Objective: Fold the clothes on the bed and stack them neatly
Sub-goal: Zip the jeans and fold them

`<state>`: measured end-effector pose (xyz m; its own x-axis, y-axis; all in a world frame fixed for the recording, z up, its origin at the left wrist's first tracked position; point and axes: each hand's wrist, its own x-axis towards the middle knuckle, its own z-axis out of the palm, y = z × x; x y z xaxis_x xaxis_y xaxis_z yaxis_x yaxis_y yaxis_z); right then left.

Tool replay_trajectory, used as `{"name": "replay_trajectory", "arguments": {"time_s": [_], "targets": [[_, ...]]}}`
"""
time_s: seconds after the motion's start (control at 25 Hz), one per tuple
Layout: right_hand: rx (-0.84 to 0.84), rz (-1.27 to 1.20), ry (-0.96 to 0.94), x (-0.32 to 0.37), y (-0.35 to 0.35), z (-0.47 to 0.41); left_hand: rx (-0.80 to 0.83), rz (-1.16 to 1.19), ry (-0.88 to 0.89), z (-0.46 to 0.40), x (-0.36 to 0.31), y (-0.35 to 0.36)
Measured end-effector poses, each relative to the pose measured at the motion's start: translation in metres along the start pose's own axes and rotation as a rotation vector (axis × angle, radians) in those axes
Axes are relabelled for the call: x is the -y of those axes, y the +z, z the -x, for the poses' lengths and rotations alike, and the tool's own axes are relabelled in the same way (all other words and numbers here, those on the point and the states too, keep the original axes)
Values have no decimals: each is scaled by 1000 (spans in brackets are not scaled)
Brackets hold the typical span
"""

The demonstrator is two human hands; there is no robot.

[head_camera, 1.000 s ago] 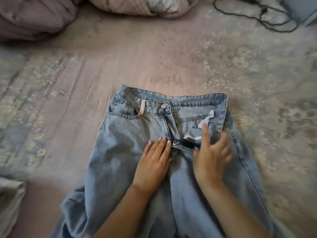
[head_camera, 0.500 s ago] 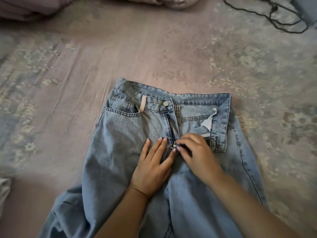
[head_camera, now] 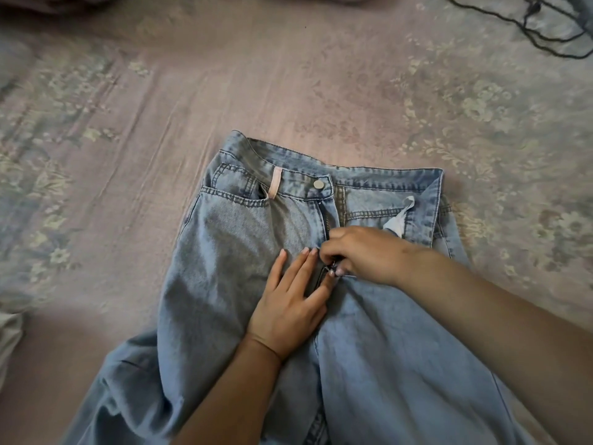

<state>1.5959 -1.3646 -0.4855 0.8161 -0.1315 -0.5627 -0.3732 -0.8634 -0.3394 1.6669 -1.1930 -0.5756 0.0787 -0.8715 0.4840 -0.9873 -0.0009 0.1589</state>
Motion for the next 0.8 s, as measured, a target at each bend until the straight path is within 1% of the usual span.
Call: {"name": "replay_trajectory", "arguments": {"time_s": [0.08, 0.28, 0.32, 0.48, 0.6, 0.68, 0.8], "targets": [[25, 51, -33, -1, -3, -1, 5, -1, -4, -1, 0, -1], [18, 8, -31, -3, -5, 2, 19, -7, -3, -1, -1, -2], [39, 21, -36, -3, -6, 0, 14, -11, -2, -1, -1, -2], [208, 130, -62, 5, -16, -16, 12, 1, 7, -3, -2, -3], [262, 173, -57, 7, -19, -23, 15, -8, 7, -3, 0, -4], [243, 140, -47, 5, -19, -20, 14, -18, 7, -2, -1, -3], [165, 41, -12, 0, -15, -11, 11, -23, 5, -2, -1, -3]]}}
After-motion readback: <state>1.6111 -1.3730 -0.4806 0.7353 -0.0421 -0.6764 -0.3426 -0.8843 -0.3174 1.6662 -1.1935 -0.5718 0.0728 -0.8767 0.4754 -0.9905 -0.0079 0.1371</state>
